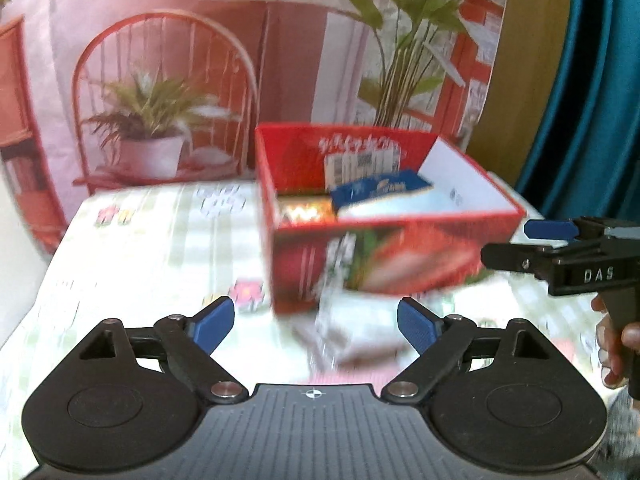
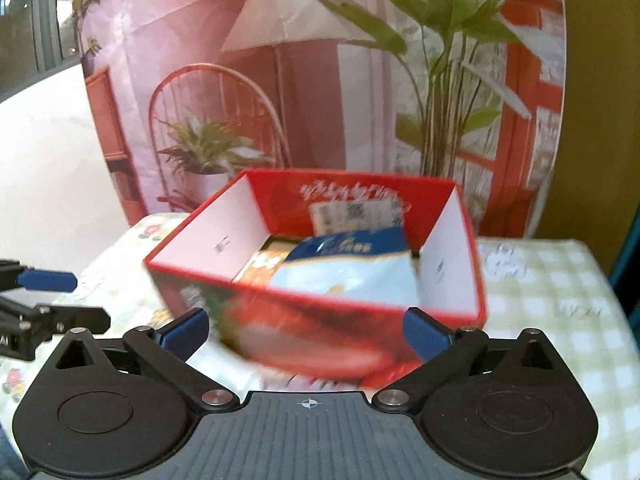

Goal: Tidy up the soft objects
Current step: 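Move both open grippers down to the wrapped bread roll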

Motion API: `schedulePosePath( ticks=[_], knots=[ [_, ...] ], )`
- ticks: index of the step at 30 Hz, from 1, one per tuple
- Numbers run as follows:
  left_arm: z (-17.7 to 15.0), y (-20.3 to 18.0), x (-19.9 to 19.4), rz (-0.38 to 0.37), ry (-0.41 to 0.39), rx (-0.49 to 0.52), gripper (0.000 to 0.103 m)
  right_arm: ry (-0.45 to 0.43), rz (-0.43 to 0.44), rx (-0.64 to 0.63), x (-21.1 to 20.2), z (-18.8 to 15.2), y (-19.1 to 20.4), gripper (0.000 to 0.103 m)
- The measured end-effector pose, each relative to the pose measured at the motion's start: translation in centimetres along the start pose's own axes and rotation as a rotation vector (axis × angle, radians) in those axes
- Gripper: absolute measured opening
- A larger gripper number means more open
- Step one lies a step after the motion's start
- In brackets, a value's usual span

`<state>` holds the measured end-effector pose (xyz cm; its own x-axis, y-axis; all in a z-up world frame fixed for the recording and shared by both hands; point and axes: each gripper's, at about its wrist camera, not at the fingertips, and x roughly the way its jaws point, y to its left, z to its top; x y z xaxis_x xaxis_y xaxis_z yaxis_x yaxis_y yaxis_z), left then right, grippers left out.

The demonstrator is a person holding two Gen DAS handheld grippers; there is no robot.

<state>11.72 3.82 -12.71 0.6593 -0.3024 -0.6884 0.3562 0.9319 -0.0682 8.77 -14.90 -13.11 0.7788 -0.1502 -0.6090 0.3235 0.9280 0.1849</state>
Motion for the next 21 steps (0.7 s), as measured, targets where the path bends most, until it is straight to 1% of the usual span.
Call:
schedulePosePath(
  ticks=[4,8,12,14,16,18,21],
  knots=[
    [-3.2,0.6,-1.4,0.006,0.032,-0.018,0.090,0.025,0.034,0.015,-0.8,-2.2,1.2,0.102],
    [-6.4,1.0,-2.0,0.003,0.062,-0.047,0.090,0.061,0.063,-0.006,-1.3,-4.6,3.1,0.102],
    [-8.6,1.2,-2.1,-0.018,0.085,-0.075,0.089,0.113,0.103,-0.026,-1.4,-6.7,5.0,0.102],
    [-9.5,1.3,-2.1,-0.032,0.094,-0.088,0.087,0.142,0.130,-0.044,-1.5,-7.6,6.1,0.099],
    [-10.3,1.4,-2.1,-0.041,0.098,-0.106,0.084,0.170,0.149,-0.069,-1.5,-8.2,7.1,0.094],
    [-11.1,1.6,-2.1,-0.056,0.098,-0.133,0.079,0.190,0.161,-0.083,-1.3,-8.4,7.7,0.088],
    [-12.0,2.1,-1.9,-0.078,0.096,-0.175,0.072,0.209,0.171,-0.100,-1.1,-8.6,8.3,0.082]
  ],
)
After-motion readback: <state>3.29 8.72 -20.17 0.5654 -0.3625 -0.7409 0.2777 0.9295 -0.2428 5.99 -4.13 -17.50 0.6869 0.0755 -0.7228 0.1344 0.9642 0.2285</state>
